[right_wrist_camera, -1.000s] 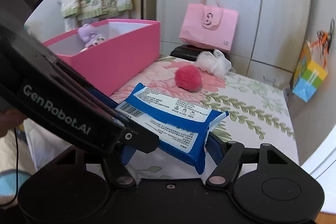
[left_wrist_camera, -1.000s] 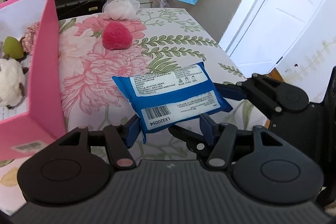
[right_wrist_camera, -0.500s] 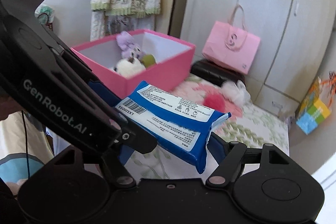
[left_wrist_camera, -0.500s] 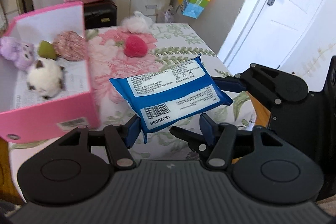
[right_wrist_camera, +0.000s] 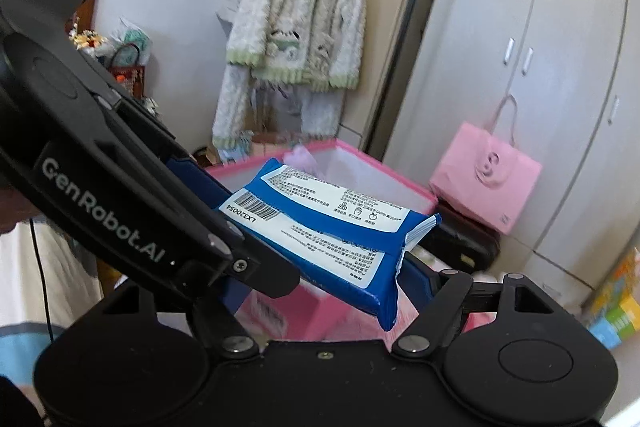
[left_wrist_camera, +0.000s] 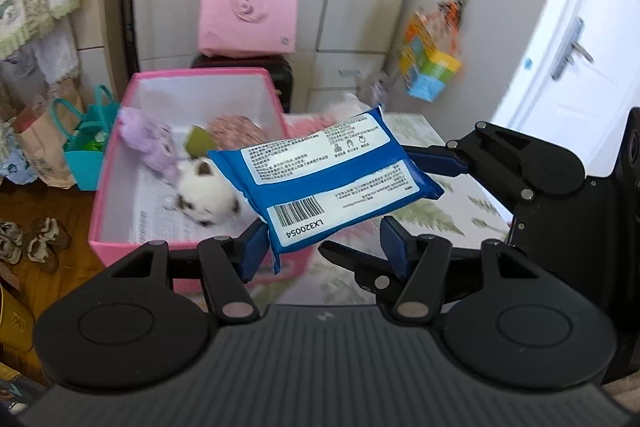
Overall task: Organize soft objects
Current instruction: 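Lift and carry the blue wipes pack with both tools toward the pink box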
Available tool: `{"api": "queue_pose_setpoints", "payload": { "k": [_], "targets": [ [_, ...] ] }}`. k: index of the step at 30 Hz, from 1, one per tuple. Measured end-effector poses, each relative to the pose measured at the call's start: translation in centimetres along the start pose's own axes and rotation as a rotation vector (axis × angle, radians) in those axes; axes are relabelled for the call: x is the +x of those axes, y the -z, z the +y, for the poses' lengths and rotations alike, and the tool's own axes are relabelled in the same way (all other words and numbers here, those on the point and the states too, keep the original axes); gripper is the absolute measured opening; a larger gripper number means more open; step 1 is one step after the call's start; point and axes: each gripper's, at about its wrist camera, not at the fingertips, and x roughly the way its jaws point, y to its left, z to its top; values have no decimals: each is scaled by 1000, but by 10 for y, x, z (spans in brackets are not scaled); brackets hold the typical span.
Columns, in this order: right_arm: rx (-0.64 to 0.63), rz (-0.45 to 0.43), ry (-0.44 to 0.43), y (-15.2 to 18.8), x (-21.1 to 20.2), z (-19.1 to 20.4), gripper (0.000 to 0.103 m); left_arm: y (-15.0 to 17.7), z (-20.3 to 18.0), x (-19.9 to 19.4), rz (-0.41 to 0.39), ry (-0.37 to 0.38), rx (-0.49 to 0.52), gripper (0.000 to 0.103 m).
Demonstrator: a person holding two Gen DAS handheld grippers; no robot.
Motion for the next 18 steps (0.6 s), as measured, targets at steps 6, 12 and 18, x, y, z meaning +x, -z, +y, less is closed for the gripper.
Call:
{"api": "queue_pose_setpoints", "payload": {
  "k": [6, 12, 18],
  "targets": [
    [18, -27, -37, -20, 32, -11, 82, -18, 28, 18, -54, -45, -46, 59],
    [11, -62, -21, -20, 65, -20, 82, -32, 44, 52, -69, -69, -75, 59],
    [-8, -22, -62, -21, 104, -39, 82, -44, 68, 91, -23, -73, -141, 59]
  ]
}}
